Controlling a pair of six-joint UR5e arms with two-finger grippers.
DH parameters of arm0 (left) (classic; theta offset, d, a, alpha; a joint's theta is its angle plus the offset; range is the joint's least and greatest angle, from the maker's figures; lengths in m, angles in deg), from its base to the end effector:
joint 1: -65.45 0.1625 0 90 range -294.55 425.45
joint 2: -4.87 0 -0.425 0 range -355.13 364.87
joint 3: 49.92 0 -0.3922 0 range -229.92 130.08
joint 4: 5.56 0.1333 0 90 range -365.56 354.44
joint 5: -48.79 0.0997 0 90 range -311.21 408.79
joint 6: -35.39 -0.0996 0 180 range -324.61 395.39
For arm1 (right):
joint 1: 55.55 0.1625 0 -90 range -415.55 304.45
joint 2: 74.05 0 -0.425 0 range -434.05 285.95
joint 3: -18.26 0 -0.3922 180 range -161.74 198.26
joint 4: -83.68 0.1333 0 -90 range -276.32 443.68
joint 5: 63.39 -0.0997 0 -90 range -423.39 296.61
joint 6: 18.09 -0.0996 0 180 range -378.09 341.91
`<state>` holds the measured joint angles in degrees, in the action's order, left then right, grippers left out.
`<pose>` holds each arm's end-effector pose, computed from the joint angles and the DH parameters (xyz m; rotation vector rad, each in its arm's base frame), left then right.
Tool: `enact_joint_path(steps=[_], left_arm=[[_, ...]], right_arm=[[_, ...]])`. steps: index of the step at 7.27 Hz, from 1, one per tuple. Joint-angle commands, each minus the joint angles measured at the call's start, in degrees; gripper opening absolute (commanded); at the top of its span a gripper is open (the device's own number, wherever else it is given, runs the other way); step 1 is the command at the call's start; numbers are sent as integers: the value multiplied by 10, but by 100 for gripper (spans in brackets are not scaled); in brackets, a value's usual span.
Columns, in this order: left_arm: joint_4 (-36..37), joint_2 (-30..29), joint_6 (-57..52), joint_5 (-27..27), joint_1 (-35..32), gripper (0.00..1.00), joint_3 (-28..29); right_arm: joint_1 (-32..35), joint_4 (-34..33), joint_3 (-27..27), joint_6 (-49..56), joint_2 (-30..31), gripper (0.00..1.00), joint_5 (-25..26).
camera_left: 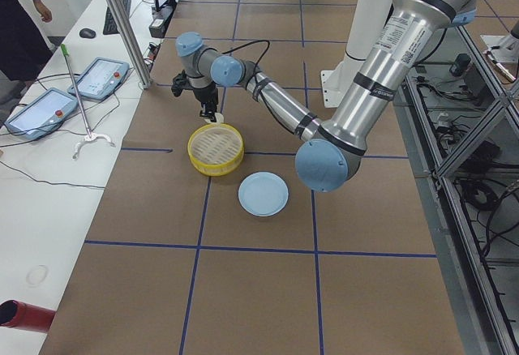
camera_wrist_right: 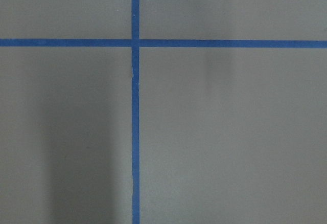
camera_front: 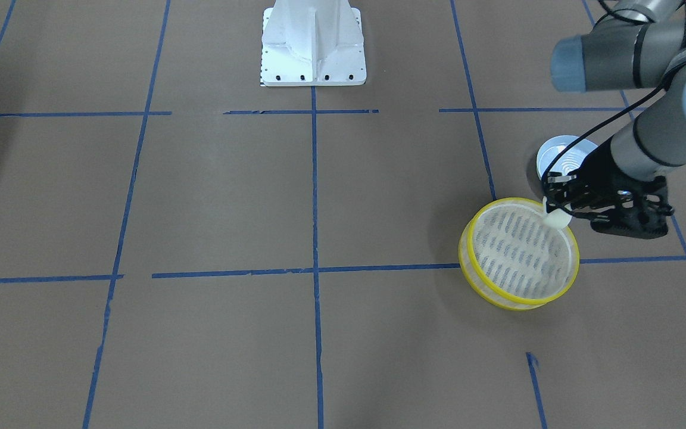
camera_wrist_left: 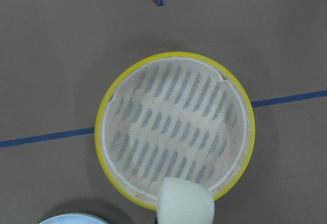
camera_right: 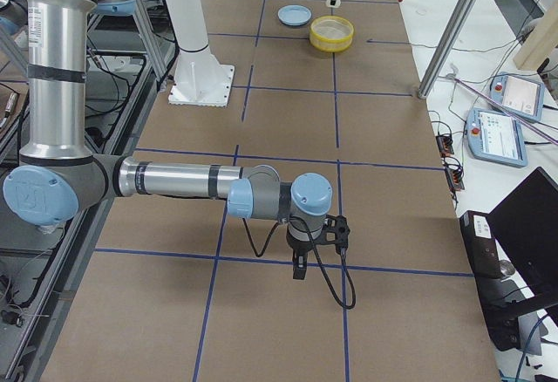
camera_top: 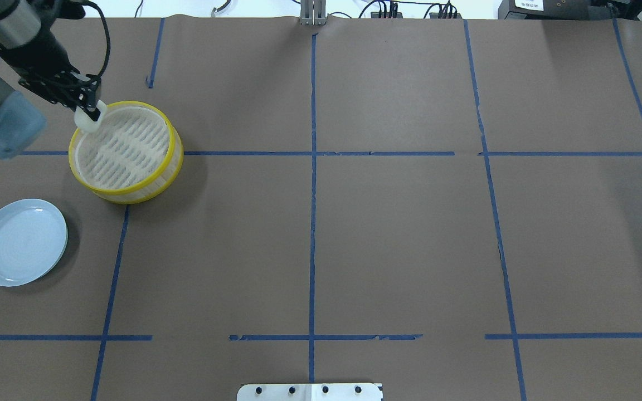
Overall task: Place bun in steamer
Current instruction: 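Carry the bun with the left gripper over the yellow steamer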
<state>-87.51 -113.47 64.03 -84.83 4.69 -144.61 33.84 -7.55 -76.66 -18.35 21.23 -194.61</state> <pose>0.2618 -0.5999 0.3460 0.0004 0.8562 0.1757 0.0629 -0.4514 0.6658 -0.0320 -0.7192 0.0041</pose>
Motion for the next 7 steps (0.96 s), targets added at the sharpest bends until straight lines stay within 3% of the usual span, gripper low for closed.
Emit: enact_joint_path(steps=[1,7], left_arm=[[-106,2,49,3,40,28,73],[-176,12,65,37,63,28,128]], right_arm=[[0,0,0,0,0,100,0],[0,0,0,0,0,100,0]])
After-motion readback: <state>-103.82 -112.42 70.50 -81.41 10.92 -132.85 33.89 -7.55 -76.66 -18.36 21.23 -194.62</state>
